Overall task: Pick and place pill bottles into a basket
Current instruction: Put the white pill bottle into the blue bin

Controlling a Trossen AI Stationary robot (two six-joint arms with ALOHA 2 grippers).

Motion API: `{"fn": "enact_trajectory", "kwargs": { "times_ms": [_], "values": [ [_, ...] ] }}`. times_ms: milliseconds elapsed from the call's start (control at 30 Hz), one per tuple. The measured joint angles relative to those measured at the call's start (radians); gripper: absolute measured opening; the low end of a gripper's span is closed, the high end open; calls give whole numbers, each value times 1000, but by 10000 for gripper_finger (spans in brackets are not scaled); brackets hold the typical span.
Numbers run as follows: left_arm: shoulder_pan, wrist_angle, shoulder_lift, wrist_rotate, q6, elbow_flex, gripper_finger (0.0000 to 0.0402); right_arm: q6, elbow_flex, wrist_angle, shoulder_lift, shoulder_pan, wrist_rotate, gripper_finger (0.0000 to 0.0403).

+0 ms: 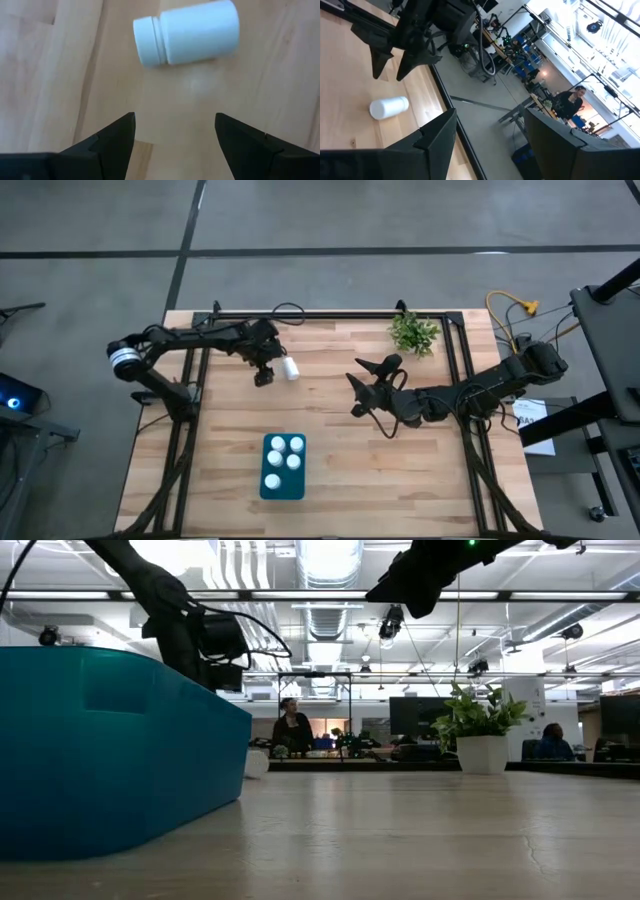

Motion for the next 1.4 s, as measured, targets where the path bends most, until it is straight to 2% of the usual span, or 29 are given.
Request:
{"fn": "enact_trajectory", "kwargs": {
  "times_ms": [233, 333, 433, 533, 767, 867, 1000, 1133, 1233, 1400],
  "values": [
    [0, 11, -37, 10, -18, 0, 256, 57, 0, -2, 0, -13, 0, 224],
    [0, 65, -72, 69, -47, -1, 256, 133, 0, -25, -4, -46, -49, 224],
    [-3, 177, -129, 177, -101, -14, 256, 262, 4, -85, -13, -98, -192, 224],
    [-22, 355, -202, 242, -161, -47, 256, 431, 56, -250, -24, -164, -326, 224],
    [-142, 745, -388, 263, -238, -158, 256, 716, 285, -718, -9, -328, -507, 224],
    [-214, 889, -448, 263, -264, -212, 256, 763, 366, -825, 4, -428, -696, 224],
    [-307, 1032, -494, 214, -259, -280, 256, 783, 428, -851, 27, -578, -1001, 224],
    [-367, 1081, -499, 185, -252, -309, 256, 825, 454, -857, 70, -703, -1212, 224],
    [-407, 1086, -484, 185, -229, -309, 256, 841, 471, -882, 131, -765, -1284, 224],
    [-469, 1087, -468, 193, -173, -309, 256, 836, 526, -963, 268, -810, -1282, 224]
  ]
}}
